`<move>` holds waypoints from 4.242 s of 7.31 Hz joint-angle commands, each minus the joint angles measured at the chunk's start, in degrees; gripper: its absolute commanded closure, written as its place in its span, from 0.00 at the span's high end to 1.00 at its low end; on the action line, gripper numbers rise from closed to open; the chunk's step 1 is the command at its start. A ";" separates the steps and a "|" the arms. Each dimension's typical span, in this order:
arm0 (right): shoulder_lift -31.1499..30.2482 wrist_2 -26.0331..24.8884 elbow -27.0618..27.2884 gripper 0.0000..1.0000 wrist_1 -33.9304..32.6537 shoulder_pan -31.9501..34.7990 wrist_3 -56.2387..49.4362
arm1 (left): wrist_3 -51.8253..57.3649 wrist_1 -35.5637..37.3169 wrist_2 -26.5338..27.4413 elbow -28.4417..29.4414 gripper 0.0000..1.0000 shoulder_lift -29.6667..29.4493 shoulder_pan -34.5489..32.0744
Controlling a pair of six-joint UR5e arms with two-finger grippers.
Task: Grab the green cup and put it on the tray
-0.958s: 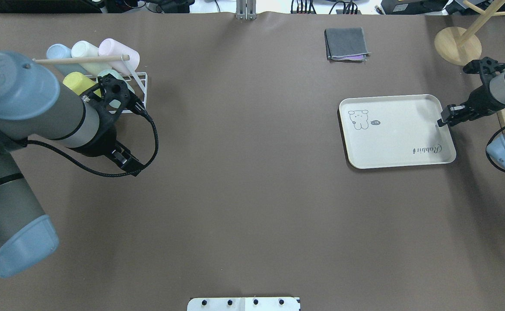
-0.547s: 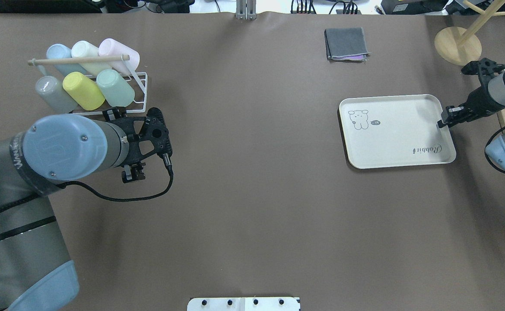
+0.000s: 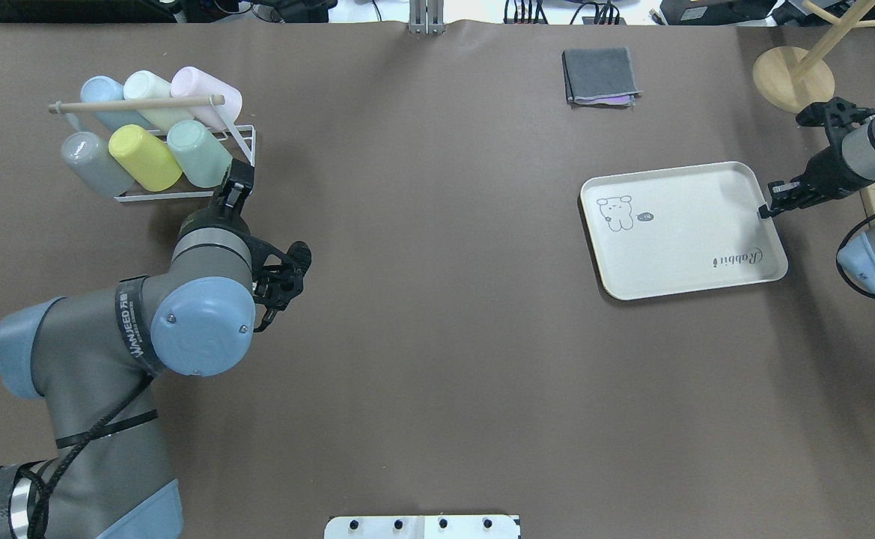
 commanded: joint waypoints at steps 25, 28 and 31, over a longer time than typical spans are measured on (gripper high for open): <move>19.58 -14.17 9.68 0.00 -12.44 -22.11 30.84 | 19.48 -5.88 34.29 32.31 0.98 -4.90 -1.30; 19.32 -14.26 9.68 0.00 -12.53 -22.11 30.95 | 19.57 -6.76 34.29 33.19 0.79 -4.90 -1.74; 19.05 -13.91 9.95 0.52 -14.71 -21.59 31.04 | 19.66 -6.68 35.17 32.85 0.29 -4.90 -2.09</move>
